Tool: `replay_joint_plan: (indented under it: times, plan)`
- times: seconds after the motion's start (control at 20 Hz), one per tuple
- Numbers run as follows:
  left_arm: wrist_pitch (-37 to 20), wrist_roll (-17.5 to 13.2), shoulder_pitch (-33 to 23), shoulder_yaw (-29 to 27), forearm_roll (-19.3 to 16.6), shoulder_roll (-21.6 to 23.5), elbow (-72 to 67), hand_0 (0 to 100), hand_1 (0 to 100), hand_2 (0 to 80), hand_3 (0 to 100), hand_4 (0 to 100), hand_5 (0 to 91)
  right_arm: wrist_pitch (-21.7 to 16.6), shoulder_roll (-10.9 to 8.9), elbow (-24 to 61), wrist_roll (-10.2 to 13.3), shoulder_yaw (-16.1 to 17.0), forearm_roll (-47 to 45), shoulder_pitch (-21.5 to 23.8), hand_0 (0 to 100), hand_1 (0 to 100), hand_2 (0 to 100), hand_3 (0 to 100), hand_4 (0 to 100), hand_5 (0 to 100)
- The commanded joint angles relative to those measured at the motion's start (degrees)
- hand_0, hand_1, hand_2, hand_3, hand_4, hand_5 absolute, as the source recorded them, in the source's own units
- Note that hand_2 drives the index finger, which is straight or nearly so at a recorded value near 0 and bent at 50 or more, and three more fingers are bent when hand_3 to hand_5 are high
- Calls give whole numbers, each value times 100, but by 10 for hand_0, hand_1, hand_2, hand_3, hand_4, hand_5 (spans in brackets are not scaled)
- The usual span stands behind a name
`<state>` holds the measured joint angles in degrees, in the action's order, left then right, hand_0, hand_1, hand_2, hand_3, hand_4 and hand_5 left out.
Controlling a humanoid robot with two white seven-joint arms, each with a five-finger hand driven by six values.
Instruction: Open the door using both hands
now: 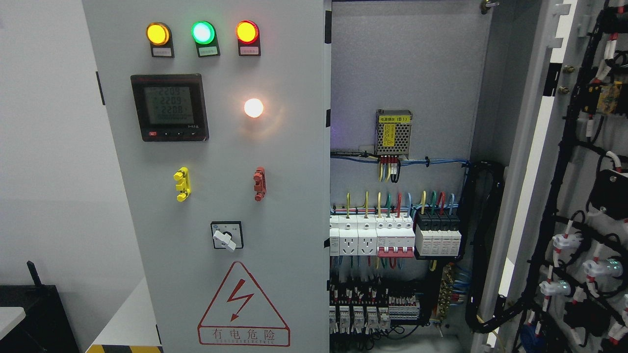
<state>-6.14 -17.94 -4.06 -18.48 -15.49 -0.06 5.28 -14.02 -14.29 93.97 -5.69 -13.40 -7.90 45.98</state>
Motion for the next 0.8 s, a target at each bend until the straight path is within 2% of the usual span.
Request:
replay_joint_plan:
  times: [0.0,0.35,0.75]
  plan:
    - [-19,229,80,143,248,-161,8,0,0,0,0,30,0,-118,-241,1219,-3,-251,-1,-150,107,0,0,0,0,0]
    - [-19,221,203,328,248,-161,-10,0,0,0,0,31,0,-381,-241,1755,15,-304,-1,-466,107,0,0,0,0,0]
    - [-19,221,195,319,248,-187,-9,0,0,0,0,31,0,-373,-153,1809,24,-277,-10,-1828,107,0,0,0,0,0]
